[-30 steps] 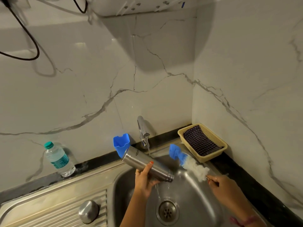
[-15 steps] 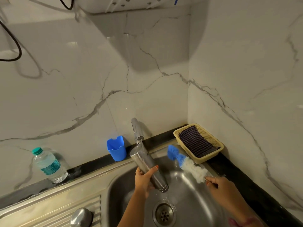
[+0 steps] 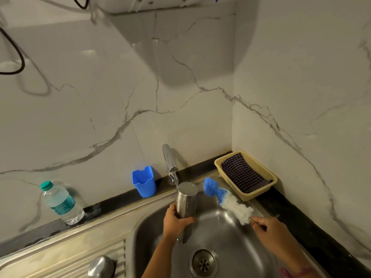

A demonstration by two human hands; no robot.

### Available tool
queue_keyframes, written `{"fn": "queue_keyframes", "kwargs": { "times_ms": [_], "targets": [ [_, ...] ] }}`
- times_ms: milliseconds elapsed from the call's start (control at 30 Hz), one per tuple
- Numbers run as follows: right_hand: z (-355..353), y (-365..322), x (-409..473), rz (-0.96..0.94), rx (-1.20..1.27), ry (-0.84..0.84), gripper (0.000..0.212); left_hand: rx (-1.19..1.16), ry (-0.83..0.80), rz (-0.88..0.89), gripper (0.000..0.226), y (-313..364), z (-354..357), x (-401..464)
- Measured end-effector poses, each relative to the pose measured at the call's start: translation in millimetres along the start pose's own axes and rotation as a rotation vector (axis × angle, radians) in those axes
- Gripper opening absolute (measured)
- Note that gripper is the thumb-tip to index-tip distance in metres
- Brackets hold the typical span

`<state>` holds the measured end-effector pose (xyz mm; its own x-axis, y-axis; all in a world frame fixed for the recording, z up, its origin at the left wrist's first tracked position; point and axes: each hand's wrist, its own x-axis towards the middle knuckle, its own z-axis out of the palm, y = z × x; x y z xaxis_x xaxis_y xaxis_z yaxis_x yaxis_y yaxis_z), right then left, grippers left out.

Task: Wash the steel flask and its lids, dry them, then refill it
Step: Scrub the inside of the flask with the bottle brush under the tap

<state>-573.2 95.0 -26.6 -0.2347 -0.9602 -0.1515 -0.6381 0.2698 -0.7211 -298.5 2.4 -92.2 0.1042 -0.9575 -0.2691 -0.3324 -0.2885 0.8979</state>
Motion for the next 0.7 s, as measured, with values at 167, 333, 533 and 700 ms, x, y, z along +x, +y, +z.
{"fn": "queue_keyframes", "kwargs": {
  "times_ms": [167,333,533,700],
  "targets": [
    [2.2,2.9,4.3,0.003,0.023,0.012,0.031,0.102,-0.050,0.076,0.089,12.3,-14.3,13.1],
    [3.4,4.3,11.5,0.009,0.025,0.020,0.031,0.134,-0.172,0.079,0.132,25.5,-27.5,26.1],
    [5.2,4.0,18.0,-0.002,0.018,0.043,0.030,0.149,-0.262,0.127,0.140,40.1,-37.1,50.9],
    [8.5,1.0,22.9,0.010,0.016,0.021,0.031,0.121,-0.310,0.101,0.143,43.1,-38.3,64.6]
  ]
}}
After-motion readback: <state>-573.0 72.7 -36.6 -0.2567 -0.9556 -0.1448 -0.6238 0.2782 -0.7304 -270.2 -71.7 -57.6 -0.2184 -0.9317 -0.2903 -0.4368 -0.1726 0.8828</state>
